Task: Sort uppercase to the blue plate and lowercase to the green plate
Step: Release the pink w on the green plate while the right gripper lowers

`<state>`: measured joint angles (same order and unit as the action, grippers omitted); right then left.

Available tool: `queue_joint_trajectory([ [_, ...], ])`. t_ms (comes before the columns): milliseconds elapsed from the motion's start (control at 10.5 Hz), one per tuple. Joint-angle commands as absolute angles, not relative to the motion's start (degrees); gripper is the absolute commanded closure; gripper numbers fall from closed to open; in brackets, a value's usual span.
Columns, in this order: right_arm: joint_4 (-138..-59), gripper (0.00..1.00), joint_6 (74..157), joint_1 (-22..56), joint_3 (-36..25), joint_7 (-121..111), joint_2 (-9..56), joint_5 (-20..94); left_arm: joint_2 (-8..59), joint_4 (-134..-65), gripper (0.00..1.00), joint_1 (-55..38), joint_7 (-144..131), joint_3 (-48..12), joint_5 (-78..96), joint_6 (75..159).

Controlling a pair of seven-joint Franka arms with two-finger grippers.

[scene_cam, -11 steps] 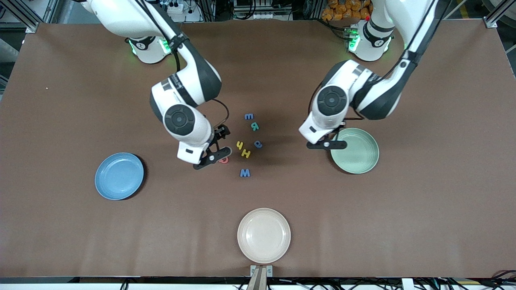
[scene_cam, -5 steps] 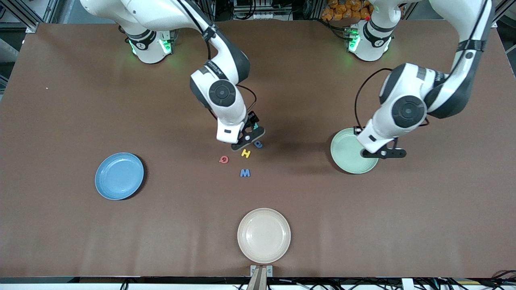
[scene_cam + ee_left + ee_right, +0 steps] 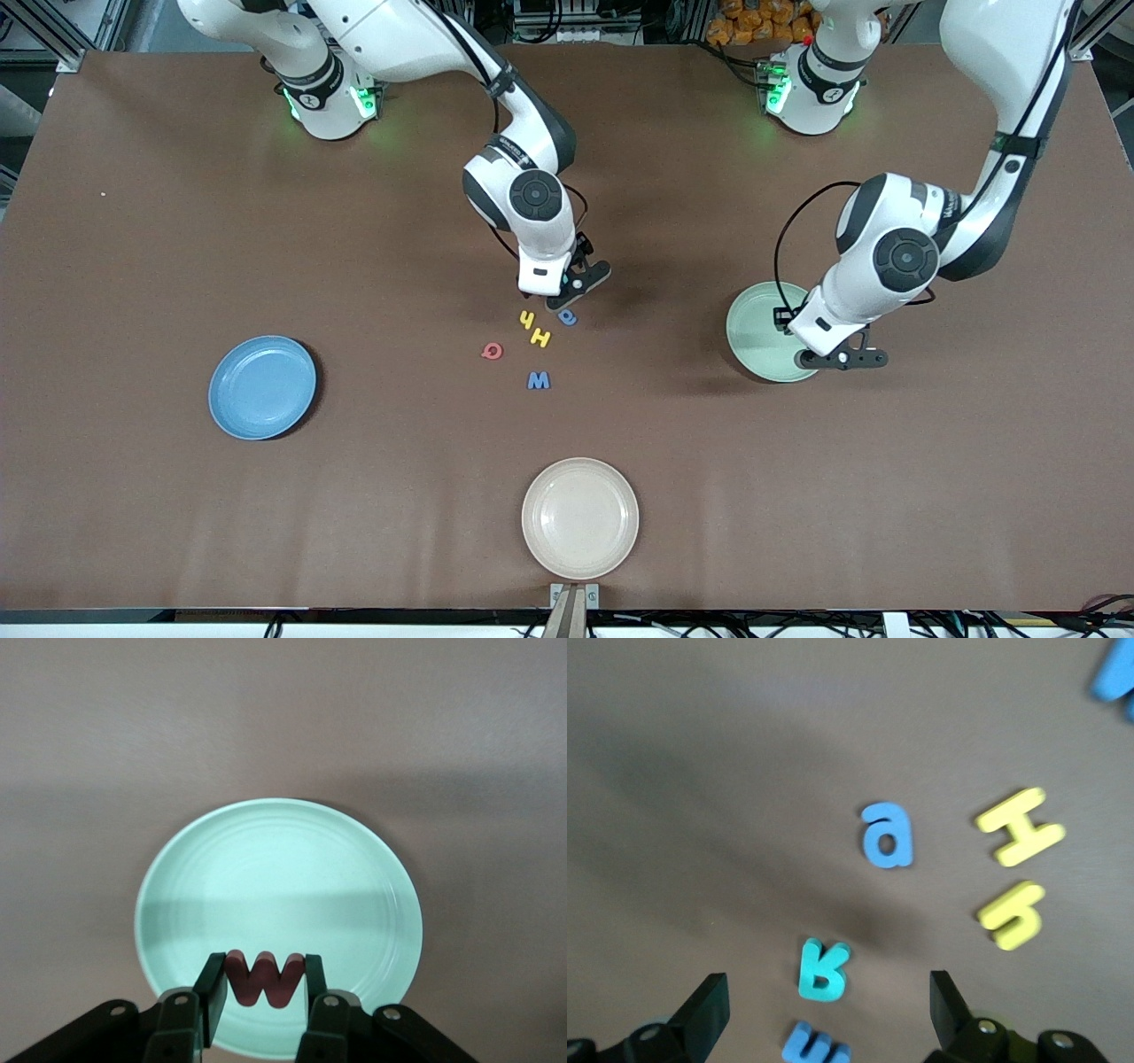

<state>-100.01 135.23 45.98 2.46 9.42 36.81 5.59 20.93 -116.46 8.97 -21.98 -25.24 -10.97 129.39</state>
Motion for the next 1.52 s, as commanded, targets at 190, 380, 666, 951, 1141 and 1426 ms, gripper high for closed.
queue_joint_trajectory([
  [190, -102.30, 0.00, 139.91, 47.46, 1.85, 10.63, 38.14, 5.80, 22.15, -123.38, 0.71, 9.67, -22.76, -25.49, -9.84, 137.71],
  [380, -102.30, 0.00, 140.27, 47.64, 1.67, 11.07, 38.84, 5.54, 22.67, -123.58, 0.25, 9.67, -23.11, -25.31, -9.93, 137.73],
  [666, -102.30, 0.00, 140.19, 49.48, 0.70, 11.68, 39.11, 5.01, 21.36, -122.96, 0.00, 9.41, -25.31, -25.31, -9.93, 136.68],
  [951, -101.87, 0.00, 139.75, 51.93, -1.22, 15.97, 39.29, 0.55, 18.46, -115.18, 0.00, 9.49, -25.40, -25.57, -9.32, 125.65],
  [1141, -101.78, 0.00, 139.83, 51.86, -1.23, 17.05, 39.29, -0.70, 18.63, -107.26, 0.00, 9.23, -26.02, -25.75, -7.14, 114.65],
  [1426, -101.25, 0.00, 140.10, 51.68, -1.23, 17.05, 39.20, -0.79, 18.37, -100.13, 0.00, 9.23, -26.19, -26.80, -3.71, 106.46],
])
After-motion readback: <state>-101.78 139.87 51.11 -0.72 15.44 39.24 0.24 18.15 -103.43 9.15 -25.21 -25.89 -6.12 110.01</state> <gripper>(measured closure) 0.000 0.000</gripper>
